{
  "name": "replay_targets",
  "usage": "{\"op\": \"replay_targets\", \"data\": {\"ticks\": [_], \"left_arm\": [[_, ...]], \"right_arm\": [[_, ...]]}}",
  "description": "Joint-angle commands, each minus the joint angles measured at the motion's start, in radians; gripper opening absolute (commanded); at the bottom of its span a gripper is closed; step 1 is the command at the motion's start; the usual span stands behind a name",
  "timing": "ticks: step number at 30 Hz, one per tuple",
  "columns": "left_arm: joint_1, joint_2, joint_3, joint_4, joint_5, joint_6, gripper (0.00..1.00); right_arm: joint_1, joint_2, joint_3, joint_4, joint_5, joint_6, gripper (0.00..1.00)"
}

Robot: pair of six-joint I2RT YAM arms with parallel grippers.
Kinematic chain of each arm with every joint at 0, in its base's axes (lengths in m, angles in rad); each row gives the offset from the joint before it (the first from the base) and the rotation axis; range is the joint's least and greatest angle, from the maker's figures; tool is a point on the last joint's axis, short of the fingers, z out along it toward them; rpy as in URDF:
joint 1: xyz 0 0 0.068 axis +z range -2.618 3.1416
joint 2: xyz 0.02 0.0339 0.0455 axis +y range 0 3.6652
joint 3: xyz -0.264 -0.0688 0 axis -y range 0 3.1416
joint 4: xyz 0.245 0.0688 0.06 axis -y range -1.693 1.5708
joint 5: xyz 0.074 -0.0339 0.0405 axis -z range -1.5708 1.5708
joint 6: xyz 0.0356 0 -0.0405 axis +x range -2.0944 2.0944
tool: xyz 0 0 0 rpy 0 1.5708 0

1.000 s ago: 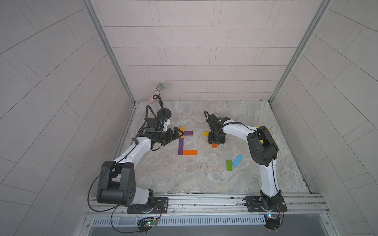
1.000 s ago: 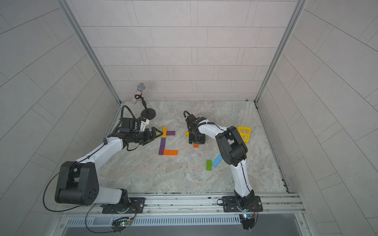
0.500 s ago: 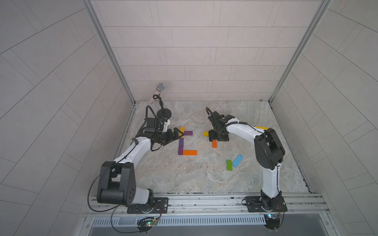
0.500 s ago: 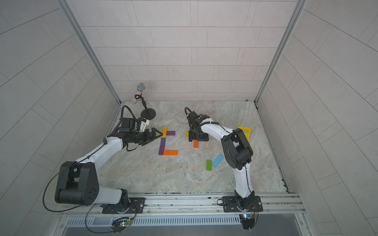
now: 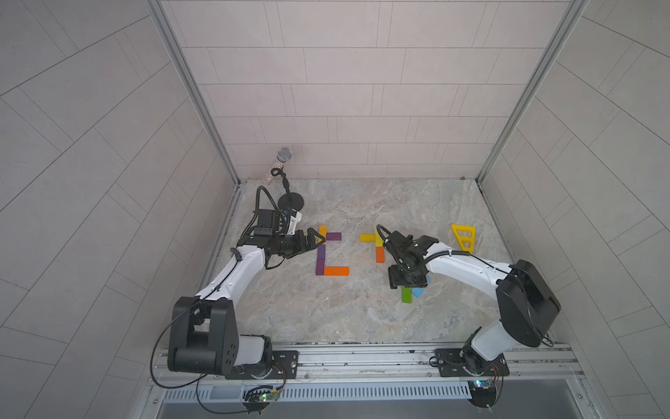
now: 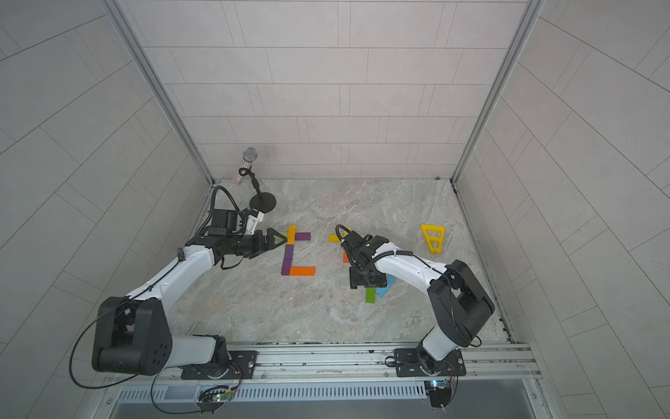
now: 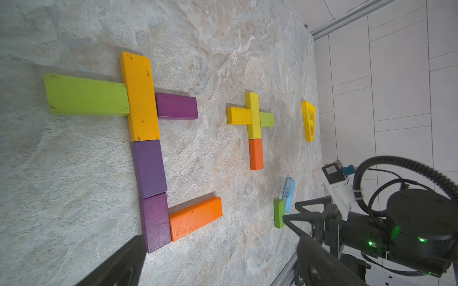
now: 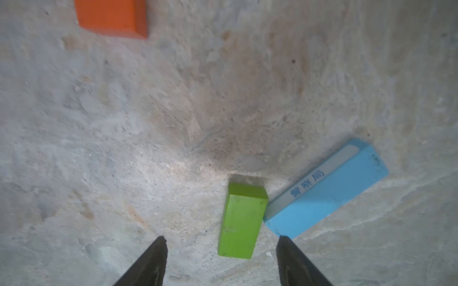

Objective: Assemble the letter t with building blocks
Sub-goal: Pick up the building block from the center of the board.

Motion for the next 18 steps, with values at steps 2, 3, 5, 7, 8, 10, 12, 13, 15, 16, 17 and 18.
{"op": "replay_targets", "data": {"ticks": [2,3,5,7,8,10,12,13,15,16,17,18], "left_arm": [[0.005,-0.028,-0.018,0.008,0.009,0.003,1.0],[0.004,-0.031,-0.022,0.01,0.008,0.002,1.0],[0.005,-0.039,-0.029,0.015,0.006,0.002,1.0],[0.005,-0.044,-0.036,0.019,0.008,0.0,1.0],[0.005,-0.046,-0.04,0.022,0.008,0.0,1.0],[0.004,-0.048,-0.045,0.028,0.011,-0.006,1.0],[0.004,-0.048,-0.045,0.034,0.014,-0.011,1.0],[0.004,-0.046,-0.046,0.038,0.016,-0.014,1.0],[0.003,-0.042,-0.048,0.045,0.02,-0.023,1.0],[0.003,-0.04,-0.049,0.048,0.023,-0.026,1.0],[0.003,-0.038,-0.05,0.052,0.025,-0.029,1.0],[0.003,-0.036,-0.05,0.055,0.025,-0.03,1.0]], "right_arm": [[-0.003,-0.075,-0.022,-0.062,0.011,0.046,0.72],[-0.003,-0.076,-0.036,-0.052,-0.006,0.048,0.72],[-0.003,-0.075,-0.06,-0.033,-0.034,0.045,0.7],[-0.004,-0.064,-0.071,-0.018,-0.061,0.04,0.65],[-0.003,-0.056,-0.079,-0.007,-0.078,0.039,0.62],[-0.004,-0.041,-0.093,0.004,-0.092,0.042,0.58],[-0.004,-0.032,-0.107,0.015,-0.088,0.042,0.57],[-0.004,-0.029,-0.111,0.02,-0.083,0.042,0.57],[-0.007,-0.022,-0.115,0.027,-0.071,0.039,0.57],[-0.01,-0.016,-0.115,0.033,-0.068,0.034,0.57],[-0.014,-0.008,-0.114,0.041,-0.068,0.028,0.57],[-0.019,-0.003,-0.113,0.047,-0.067,0.028,0.57]]}}
